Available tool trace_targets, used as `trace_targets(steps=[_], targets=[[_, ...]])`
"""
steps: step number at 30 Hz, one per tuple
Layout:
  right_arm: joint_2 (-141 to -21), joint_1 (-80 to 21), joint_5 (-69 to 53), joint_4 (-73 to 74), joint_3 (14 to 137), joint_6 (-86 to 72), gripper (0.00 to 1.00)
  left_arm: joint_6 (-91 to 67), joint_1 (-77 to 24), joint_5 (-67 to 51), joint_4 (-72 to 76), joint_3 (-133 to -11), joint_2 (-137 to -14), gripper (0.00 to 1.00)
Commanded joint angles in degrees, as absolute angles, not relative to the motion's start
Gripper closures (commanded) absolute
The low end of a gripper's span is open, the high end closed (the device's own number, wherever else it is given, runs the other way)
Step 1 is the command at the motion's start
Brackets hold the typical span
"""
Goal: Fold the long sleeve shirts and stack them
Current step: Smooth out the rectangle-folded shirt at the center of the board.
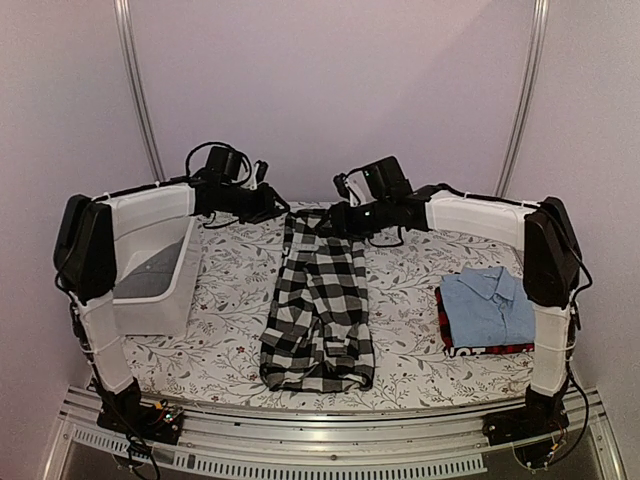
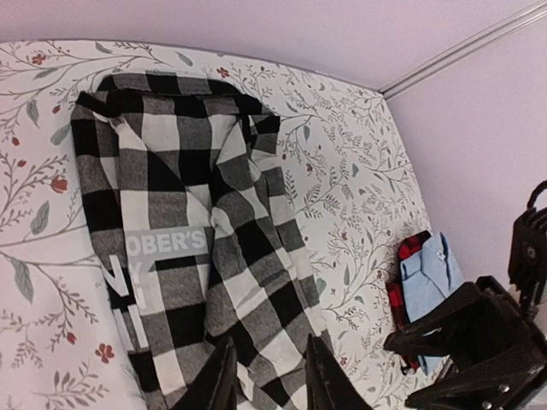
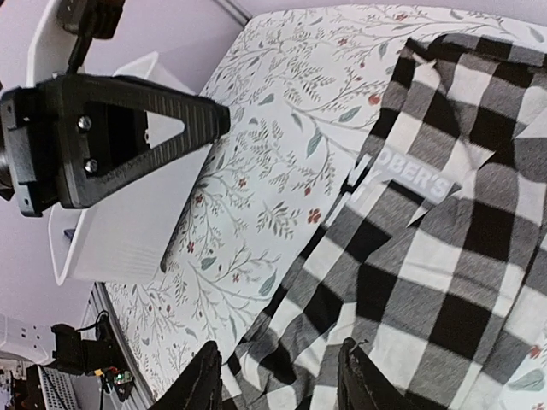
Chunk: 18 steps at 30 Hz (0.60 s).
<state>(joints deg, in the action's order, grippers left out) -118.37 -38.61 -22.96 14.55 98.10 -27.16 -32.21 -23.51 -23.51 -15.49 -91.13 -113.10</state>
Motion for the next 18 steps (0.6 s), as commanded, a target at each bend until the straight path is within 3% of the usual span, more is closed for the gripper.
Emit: trace_targets(steps=[1, 9, 18], targets=[[-111.6, -45.4, -14.6, 17.7, 89.1, -28.2, 0.55, -36.5, -27.6, -21.7, -11.1, -74.4, -101.1, 0.73], [-106.4, -56.8, -9.4, 16.6, 80.2, -36.7, 0.6, -47.8, -39.3, -19.2, -4.8, -44.7, -79.6, 0.76], [-108.1, -63.8, -6.6, 16.0, 79.4, -43.6, 0.64, -59.4, -51.5, -13.5, -1.6, -31.4, -73.7, 0.81]])
